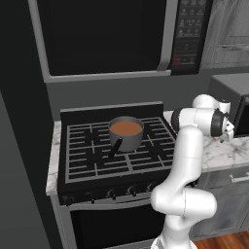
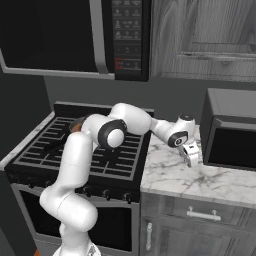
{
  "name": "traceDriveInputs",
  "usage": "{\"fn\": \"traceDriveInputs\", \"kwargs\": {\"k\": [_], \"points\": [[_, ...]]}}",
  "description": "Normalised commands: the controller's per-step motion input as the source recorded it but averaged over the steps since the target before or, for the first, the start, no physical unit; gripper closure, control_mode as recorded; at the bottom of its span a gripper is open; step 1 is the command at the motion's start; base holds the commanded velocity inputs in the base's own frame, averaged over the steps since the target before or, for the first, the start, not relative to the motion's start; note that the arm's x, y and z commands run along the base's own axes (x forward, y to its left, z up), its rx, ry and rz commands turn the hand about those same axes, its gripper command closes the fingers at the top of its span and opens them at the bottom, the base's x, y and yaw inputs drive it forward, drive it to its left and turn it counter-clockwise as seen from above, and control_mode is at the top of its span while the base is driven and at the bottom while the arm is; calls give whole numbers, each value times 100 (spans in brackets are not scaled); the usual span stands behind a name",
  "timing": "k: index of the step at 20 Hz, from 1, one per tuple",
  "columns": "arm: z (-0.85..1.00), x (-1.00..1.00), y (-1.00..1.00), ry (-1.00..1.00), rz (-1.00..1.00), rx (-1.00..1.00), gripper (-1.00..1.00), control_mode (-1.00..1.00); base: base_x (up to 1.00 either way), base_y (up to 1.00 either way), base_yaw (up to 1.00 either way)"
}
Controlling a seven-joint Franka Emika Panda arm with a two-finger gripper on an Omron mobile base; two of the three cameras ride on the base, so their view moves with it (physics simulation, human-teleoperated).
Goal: Pick up the sugar cube(s) and place them in the saucepan with hot chocolate.
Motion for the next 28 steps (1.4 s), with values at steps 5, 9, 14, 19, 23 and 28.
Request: {"fn": "traceDriveInputs", "kwargs": {"k": [5,9,14,19,23,28], "points": [[0,5,-2,1,-4,0,-100,-100,0,0,0],[-3,1,0,5,-3,0,-100,-100,0,0,0],[-12,0,0,9,-2,0,-100,-100,0,0,0],[-11,0,0,9,-1,0,-100,-100,0,0,0],[-5,0,0,4,0,0,-100,-100,0,0,0],[-12,-11,0,-1,0,0,-100,-100,0,0,0]]}}
